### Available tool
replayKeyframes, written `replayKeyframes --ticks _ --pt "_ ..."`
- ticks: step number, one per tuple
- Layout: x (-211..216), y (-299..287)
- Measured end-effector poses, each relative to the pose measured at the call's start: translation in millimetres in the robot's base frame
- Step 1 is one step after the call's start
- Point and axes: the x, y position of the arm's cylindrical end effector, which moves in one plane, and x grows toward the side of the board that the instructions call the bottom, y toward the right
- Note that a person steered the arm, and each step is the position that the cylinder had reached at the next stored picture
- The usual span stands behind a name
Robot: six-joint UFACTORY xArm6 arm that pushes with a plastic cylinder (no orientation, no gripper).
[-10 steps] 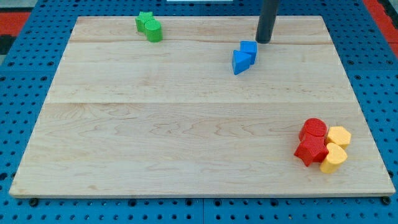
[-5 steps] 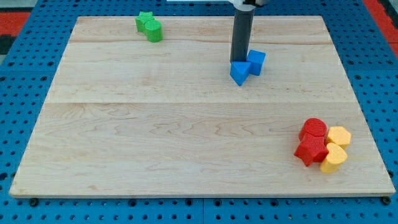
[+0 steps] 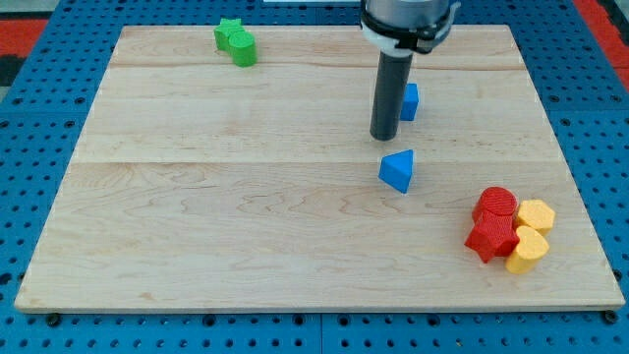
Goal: Move the blue triangle to the left side of the red blocks
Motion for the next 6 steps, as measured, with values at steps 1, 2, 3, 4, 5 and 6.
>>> replayKeyframes --ticks 1,2,3,4,5,6 --pt "5 1" --pt "45 1" --pt "78 1" --pt "93 1" --pt "111 6" --pt "132 11"
